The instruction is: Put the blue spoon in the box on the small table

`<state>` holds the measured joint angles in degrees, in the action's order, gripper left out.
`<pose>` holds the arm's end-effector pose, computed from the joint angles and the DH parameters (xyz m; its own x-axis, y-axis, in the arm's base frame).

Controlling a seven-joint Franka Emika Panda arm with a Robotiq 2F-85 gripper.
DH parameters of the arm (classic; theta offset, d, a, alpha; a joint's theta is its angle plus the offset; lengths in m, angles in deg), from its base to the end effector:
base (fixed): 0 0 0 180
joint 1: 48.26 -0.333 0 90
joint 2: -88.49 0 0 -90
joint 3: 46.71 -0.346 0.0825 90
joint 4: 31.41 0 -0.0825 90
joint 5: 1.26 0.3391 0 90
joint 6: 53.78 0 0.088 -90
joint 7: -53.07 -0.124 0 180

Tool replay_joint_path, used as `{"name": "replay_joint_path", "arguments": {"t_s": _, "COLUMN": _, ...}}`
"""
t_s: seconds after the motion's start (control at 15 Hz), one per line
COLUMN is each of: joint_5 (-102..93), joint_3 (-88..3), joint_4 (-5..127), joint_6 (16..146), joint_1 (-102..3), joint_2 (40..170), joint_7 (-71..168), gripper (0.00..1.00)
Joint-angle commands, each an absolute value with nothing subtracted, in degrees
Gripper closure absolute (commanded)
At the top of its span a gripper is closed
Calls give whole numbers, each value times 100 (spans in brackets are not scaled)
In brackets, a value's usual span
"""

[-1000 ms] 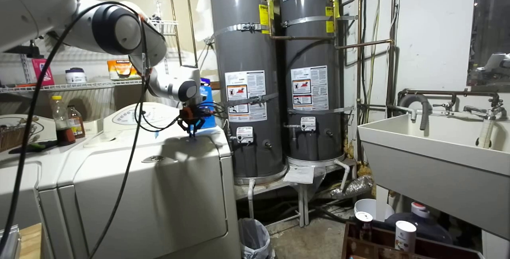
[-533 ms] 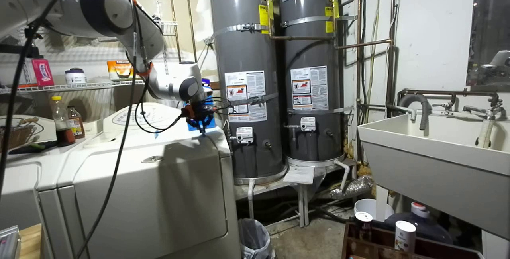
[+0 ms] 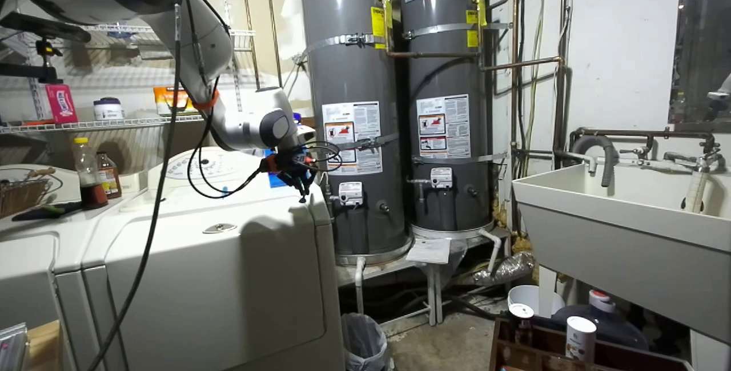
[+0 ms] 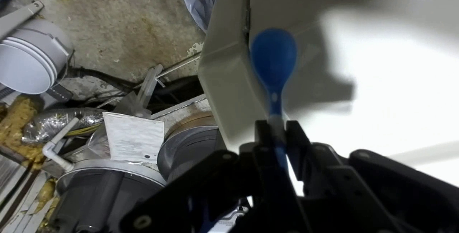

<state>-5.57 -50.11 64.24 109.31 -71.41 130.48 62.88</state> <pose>0.6416 0.3154 0.2666 0.6941 0.5824 0.4230 0.6098 -0.7880 0.0844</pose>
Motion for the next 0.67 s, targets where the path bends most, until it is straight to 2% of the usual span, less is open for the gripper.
{"name": "replay_joint_path", "arguments": {"t_s": 0.0, "joint_5": -800, "joint_3": -5170, "joint_4": 6383, "joint_6": 10904, "joint_1": -7011, "joint_2": 13068, "joint_7": 6122, "gripper": 85}}
{"name": "replay_joint_path", "arguments": {"t_s": 0.07, "joint_5": -733, "joint_3": -5287, "joint_4": 6305, "joint_6": 10863, "joint_1": -6937, "joint_2": 13132, "joint_7": 6187, "gripper": 96}}
{"name": "replay_joint_path", "arguments": {"t_s": 0.6, "joint_5": -1145, "joint_3": -3688, "joint_4": 8175, "joint_6": 10876, "joint_1": -7039, "joint_2": 12097, "joint_7": 4814, "gripper": 96}}
